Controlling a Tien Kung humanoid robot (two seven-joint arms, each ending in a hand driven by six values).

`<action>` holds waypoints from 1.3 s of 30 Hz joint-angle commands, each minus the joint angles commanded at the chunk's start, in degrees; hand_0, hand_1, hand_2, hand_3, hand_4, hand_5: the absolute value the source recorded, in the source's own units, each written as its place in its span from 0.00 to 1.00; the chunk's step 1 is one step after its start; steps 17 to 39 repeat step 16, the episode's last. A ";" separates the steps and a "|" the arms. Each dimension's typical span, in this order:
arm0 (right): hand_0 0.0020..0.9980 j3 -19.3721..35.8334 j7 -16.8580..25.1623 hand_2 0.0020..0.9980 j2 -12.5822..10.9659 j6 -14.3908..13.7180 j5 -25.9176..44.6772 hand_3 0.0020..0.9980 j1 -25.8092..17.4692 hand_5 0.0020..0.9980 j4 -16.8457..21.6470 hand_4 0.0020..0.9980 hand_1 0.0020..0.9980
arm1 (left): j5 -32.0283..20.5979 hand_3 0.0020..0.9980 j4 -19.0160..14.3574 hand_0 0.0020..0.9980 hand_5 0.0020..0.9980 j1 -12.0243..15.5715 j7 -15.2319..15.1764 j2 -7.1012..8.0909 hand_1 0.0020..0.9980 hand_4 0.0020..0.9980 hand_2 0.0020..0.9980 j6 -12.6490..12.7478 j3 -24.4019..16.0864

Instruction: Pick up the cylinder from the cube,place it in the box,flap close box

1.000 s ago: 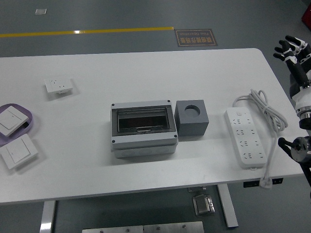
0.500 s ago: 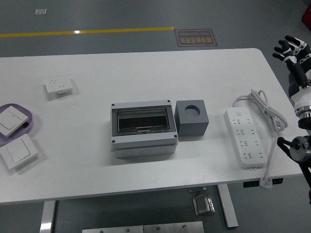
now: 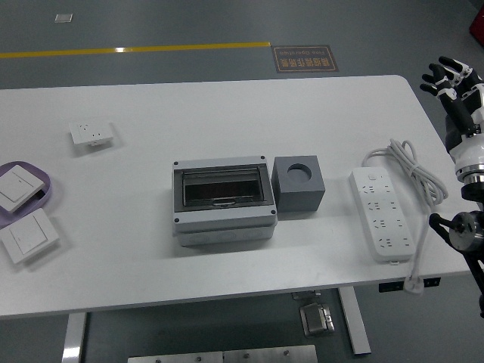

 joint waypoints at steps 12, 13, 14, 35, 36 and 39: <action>0.64 -6.69 0.19 0.64 0.84 1.59 1.55 0.65 4.95 0.30 -1.89 0.83 0.62 | 0.07 0.64 0.26 0.63 0.30 0.18 0.48 -0.39 0.61 0.71 0.54 -0.40 0.42; 0.64 -7.22 0.18 0.64 0.92 1.60 1.63 0.65 5.21 0.30 -2.01 0.83 0.62 | 0.17 0.64 0.24 0.63 0.30 0.17 0.49 -0.36 0.61 0.71 0.54 -0.41 0.32; 0.64 -7.74 0.17 0.64 1.01 1.60 1.69 0.65 5.46 0.30 -2.13 0.83 0.62 | 0.27 0.64 0.23 0.63 0.30 0.15 0.51 -0.33 0.61 0.71 0.54 -0.42 0.22; 0.64 -8.66 0.22 0.64 1.34 1.57 1.81 0.65 5.93 0.30 -2.45 0.83 0.62 | 0.32 0.64 0.18 0.63 0.30 0.10 0.54 -0.32 0.61 0.71 0.54 -0.44 0.06; 0.64 -8.66 0.22 0.64 1.34 1.57 1.81 0.65 5.93 0.30 -2.45 0.83 0.62 | 0.32 0.64 0.18 0.63 0.30 0.10 0.54 -0.32 0.61 0.71 0.54 -0.44 0.06; 0.64 -8.66 0.22 0.64 1.34 1.57 1.81 0.65 5.93 0.30 -2.45 0.83 0.62 | 0.32 0.64 0.18 0.63 0.30 0.10 0.54 -0.32 0.61 0.71 0.54 -0.44 0.06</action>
